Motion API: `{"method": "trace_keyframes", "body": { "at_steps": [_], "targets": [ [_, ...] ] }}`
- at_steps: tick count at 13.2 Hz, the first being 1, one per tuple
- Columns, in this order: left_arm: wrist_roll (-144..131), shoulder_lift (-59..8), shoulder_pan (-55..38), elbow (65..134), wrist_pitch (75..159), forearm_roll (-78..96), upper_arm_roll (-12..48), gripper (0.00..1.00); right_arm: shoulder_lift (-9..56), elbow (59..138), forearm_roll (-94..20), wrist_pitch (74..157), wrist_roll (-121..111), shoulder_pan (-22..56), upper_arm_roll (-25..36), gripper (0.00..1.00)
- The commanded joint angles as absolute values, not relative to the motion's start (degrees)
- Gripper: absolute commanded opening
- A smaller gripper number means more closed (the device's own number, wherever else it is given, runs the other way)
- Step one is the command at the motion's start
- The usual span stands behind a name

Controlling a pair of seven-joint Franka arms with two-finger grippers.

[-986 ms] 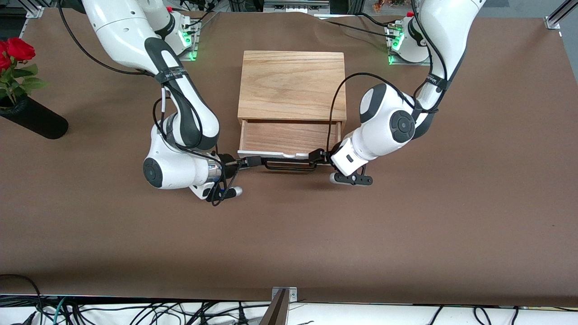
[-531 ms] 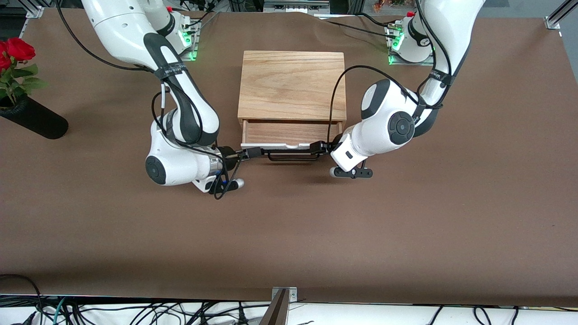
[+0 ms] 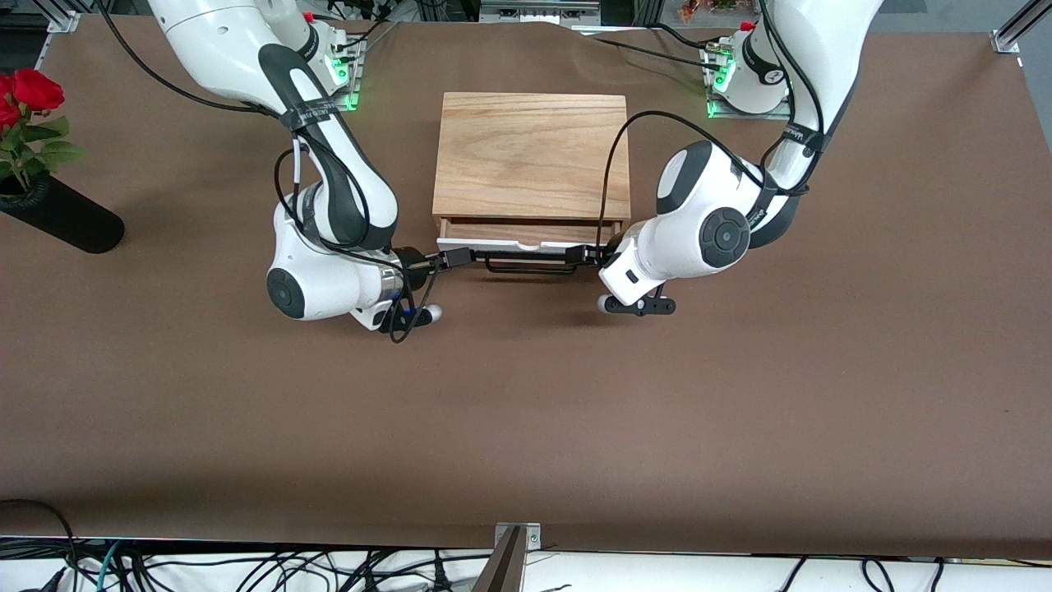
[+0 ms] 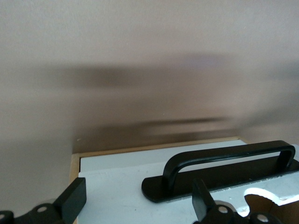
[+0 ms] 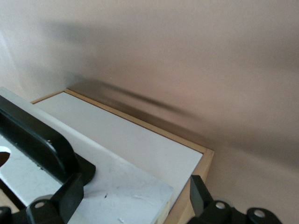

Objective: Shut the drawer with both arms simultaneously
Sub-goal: 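Push the drawer fully shut with both grippers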

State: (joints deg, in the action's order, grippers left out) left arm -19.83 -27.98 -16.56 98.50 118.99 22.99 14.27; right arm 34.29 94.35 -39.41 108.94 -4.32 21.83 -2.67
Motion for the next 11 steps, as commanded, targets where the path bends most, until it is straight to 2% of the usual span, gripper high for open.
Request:
{"method": "trace_keyframes", "body": {
  "at_steps": [1, 5, 11],
  "targets": [
    [-20.0, -25.9, -16.3, 100.3, 117.2, 24.9, 14.3, 1.00, 30.2, 101.2, -39.8, 108.7, -6.4, 21.7, -3.1, 1.00],
    [-20.0, -25.9, -16.2, 100.3, 113.7, 24.9, 14.3, 1.00, 28.8, 102.3, -39.8, 104.3, -6.4, 21.7, -3.0, 1.00],
    [-20.1, -25.8, -16.0, 100.3, 108.7, 24.9, 14.4, 1.00, 27.2, 105.4, -39.8, 103.9, -6.4, 21.7, -3.0, 1.00]
  ]
}}
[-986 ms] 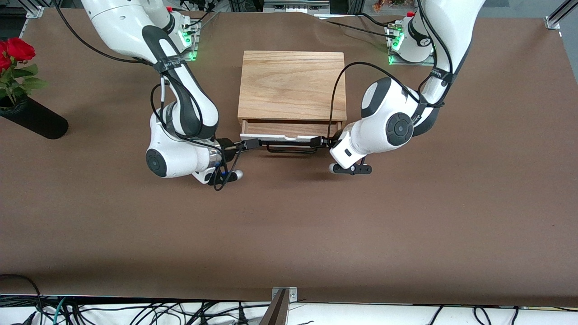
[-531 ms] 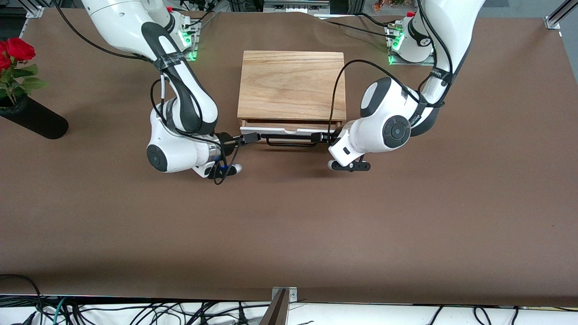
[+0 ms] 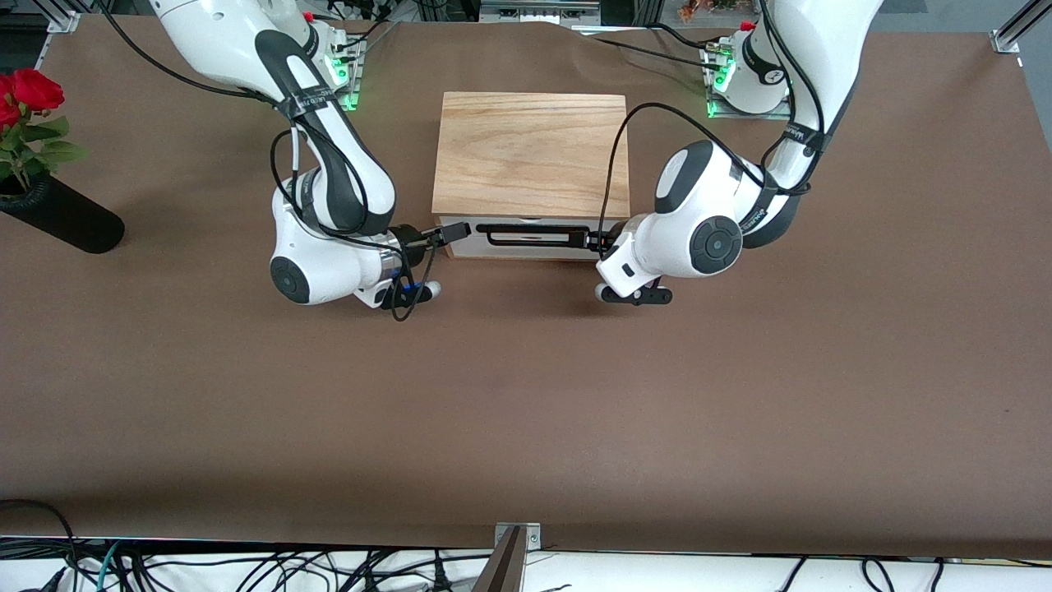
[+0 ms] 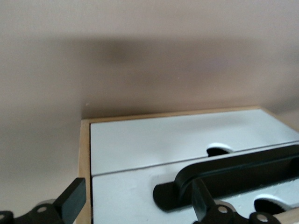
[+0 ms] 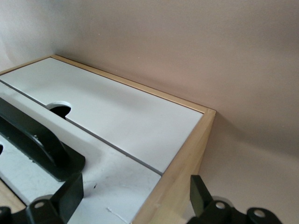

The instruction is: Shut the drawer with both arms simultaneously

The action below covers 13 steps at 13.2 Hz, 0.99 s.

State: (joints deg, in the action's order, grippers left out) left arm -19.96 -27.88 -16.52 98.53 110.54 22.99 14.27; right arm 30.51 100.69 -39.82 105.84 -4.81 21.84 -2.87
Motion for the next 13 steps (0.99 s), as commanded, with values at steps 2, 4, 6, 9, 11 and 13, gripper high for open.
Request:
{"method": "trace_keyframes", "body": {
  "at_steps": [2, 4, 6, 9, 11, 13],
  "targets": [
    [-21.3, -25.8, -16.0, 100.3, 107.3, 24.9, 14.3, 1.00, 27.2, 104.2, -39.6, 104.2, -6.4, 21.6, -2.5, 1.00],
    [-22.3, -25.8, -16.0, 100.2, 106.8, 24.9, 14.3, 1.00, 27.3, 101.1, -38.7, 105.1, -6.5, 20.7, -1.4, 1.00],
    [-22.2, -25.8, -16.0, 100.1, 106.8, 24.9, 14.3, 1.00, 27.2, 98.3, -34.0, 108.2, -6.6, 20.7, 1.5, 1.00],
    [-21.5, -25.8, -15.4, 98.9, 107.2, 24.5, 14.3, 1.00, 25.7, 93.9, -28.4, 109.6, -6.6, 20.7, 5.3, 1.00],
    [-21.4, -25.8, -15.0, 96.2, 107.3, 23.4, 13.8, 1.00, 23.6, 93.5, -27.8, 108.8, -6.8, 20.7, 8.9, 1.00],
    [-21.4, -24.6, -14.4, 95.4, 107.7, 22.9, 12.8, 1.00, 20.0, 93.5, -23.9, 106.0, -8.0, 20.7, 11.9, 1.00]
  ]
}}
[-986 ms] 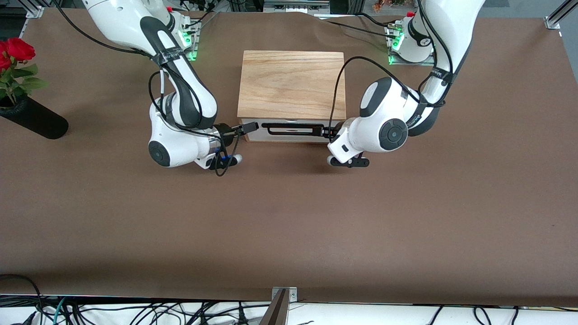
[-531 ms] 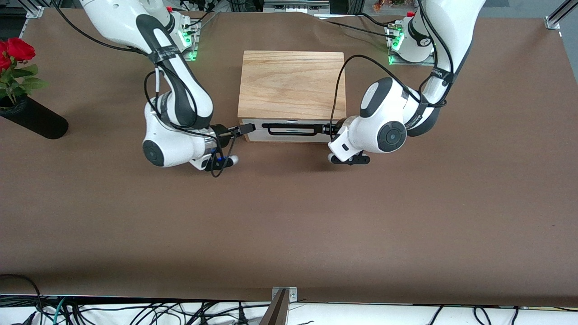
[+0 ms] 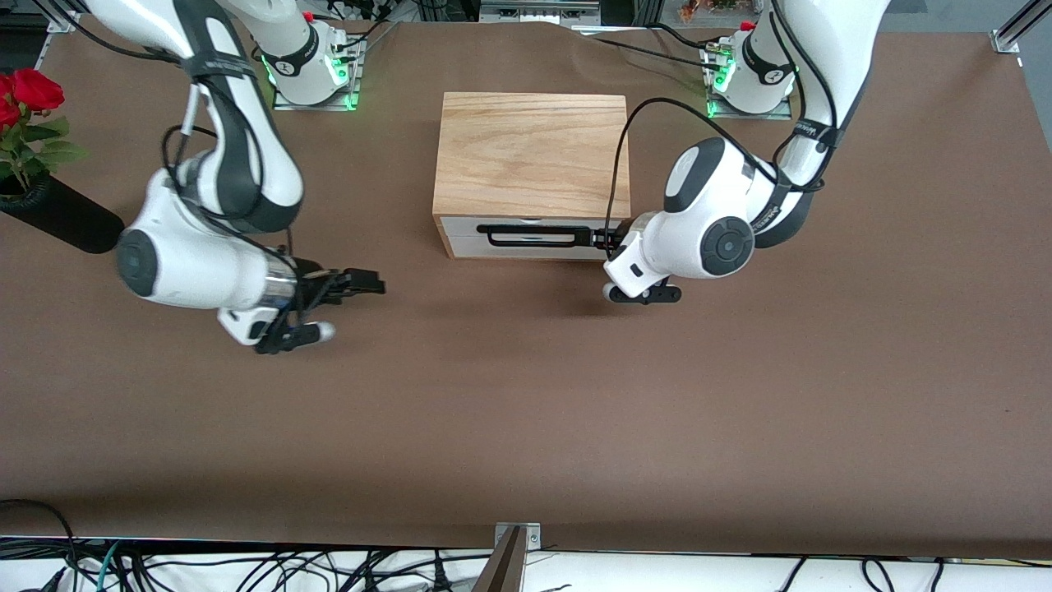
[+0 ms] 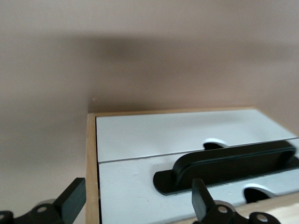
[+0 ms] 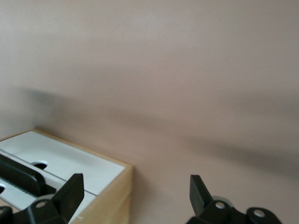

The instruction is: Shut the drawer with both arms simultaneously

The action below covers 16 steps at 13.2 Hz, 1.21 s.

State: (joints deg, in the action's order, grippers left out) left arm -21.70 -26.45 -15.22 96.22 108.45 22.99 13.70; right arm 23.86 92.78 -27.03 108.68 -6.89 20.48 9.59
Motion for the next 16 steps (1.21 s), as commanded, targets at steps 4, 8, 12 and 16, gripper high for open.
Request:
{"method": "trace_keyframes", "body": {
  "at_steps": [4, 8, 12, 16],
  "targets": [
    [-21.3, -23.0, -14.2, 95.3, 107.8, 20.0, 7.9, 1.00, 10.2, 92.3, -8.7, 94.4, -8.0, 20.8, 14.7, 1.00],
    [-21.3, -19.8, -8.8, 96.2, 107.5, 4.2, 7.6, 1.00, 4.8, 90.2, 3.3, 93.6, -8.2, 19.5, 14.1, 1.00],
    [-21.5, -12.9, -5.4, 97.6, 107.1, -4.9, 7.0, 1.00, 2.9, 90.1, -1.2, 88.7, -7.4, 18.2, 14.0, 1.00],
    [-12.3, -3.8, -3.9, 98.3, 104.3, -4.4, 4.7, 1.00, 3.6, 88.2, -1.2, 87.1, -7.0, 18.2, 14.2, 1.00]
  ]
}}
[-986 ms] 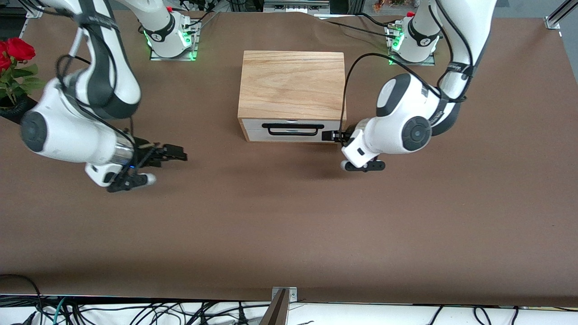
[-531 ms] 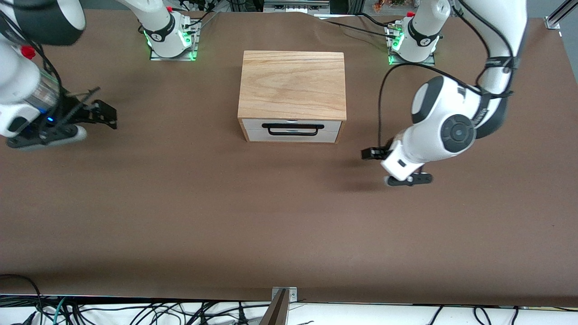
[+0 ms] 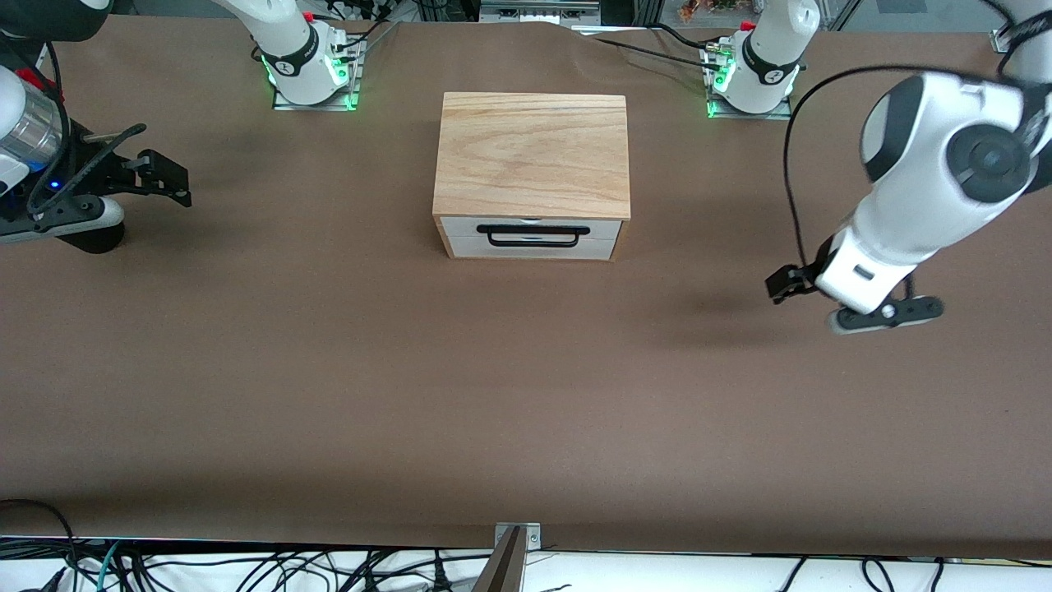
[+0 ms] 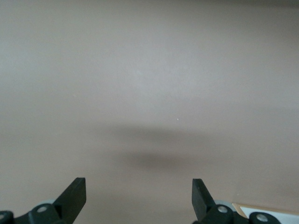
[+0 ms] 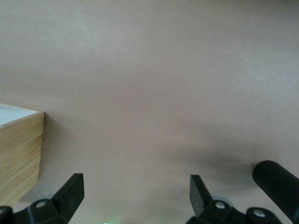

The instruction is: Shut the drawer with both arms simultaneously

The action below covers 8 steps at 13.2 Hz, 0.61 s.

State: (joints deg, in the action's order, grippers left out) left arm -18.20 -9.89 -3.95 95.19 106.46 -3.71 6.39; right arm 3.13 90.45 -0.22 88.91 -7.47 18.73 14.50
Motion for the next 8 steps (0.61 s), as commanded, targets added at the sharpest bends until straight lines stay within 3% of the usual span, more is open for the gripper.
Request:
{"method": "trace_keyframes", "body": {
  "at_steps": [1, 4, 8],
  "targets": [
    [-10.7, -2.1, -4.2, 98.4, 102.0, -4.1, 3.3, 1.00, 3.7, 88.3, -1.3, 86.9, -6.8, 18.5, 14.1, 1.00],
    [-10.5, 1.0, -4.2, 97.4, 99.1, -4.1, 2.9, 1.00, 3.6, 88.2, -1.3, 86.9, -5.9, 18.6, 14.0, 1.00],
    [-10.5, -0.2, -3.8, 94.6, 96.2, -4.0, 2.9, 1.00, 3.6, 88.3, -1.4, 86.8, -5.8, 18.6, 14.0, 1.00]
  ]
}}
